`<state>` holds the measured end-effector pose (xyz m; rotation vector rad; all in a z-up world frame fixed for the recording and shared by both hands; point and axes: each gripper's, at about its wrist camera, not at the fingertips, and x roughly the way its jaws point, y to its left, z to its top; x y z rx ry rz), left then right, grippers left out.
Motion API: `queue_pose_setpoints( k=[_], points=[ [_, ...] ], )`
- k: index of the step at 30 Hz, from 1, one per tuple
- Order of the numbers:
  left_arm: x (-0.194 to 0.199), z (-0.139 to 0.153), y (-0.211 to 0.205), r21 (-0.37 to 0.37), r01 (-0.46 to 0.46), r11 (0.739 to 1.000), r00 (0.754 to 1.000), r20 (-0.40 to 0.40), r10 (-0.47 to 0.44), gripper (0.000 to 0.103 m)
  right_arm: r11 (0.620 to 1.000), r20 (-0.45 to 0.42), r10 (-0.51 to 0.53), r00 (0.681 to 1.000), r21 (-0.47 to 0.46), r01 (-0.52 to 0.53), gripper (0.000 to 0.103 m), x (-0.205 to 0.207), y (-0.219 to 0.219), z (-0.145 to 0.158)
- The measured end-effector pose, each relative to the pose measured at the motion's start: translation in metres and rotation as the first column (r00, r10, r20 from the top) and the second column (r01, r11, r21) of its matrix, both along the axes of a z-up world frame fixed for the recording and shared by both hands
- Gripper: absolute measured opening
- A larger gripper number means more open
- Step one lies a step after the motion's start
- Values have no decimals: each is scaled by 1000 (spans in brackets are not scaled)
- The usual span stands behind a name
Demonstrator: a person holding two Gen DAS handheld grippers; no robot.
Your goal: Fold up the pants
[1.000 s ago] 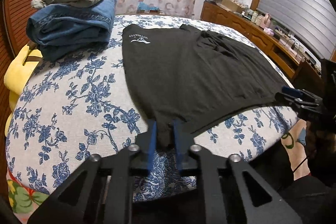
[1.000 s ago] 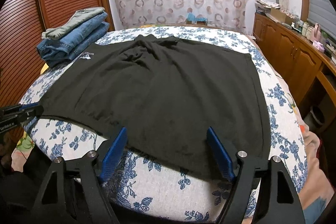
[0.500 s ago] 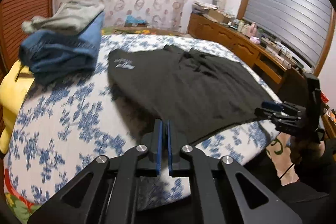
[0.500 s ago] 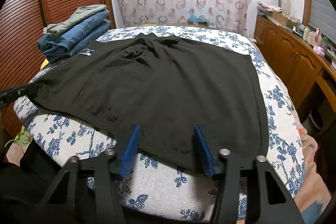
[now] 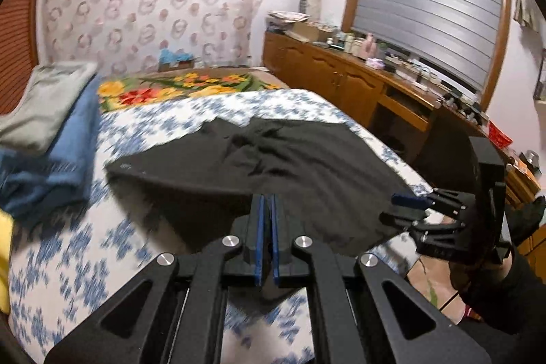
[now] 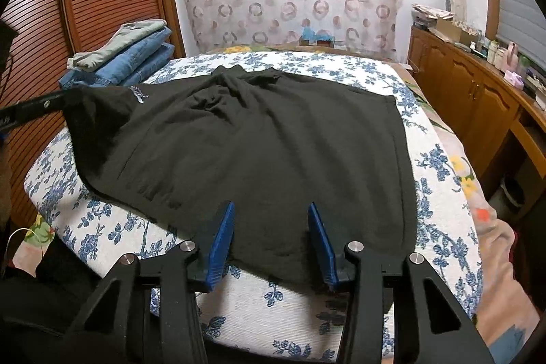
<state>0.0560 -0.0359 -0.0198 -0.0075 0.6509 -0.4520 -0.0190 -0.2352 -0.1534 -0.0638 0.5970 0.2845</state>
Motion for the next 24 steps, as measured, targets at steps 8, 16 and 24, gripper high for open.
queue_pose_setpoints(
  k=[8,16,24],
  points=[
    [29,9,-29,-10,83,996,997,7,-83,5,1000,27,-3,1000,5,2,46,-4,1,4],
    [50,-2,-43,21,87,996,996,-21,-87,5,1000,29,4,1000,7,-4,46,2,4,1],
    [56,-13,-41,71,77,994,996,-52,-74,19,1000,12,-5,1000,13,5,46,11,4,-3]
  ],
)
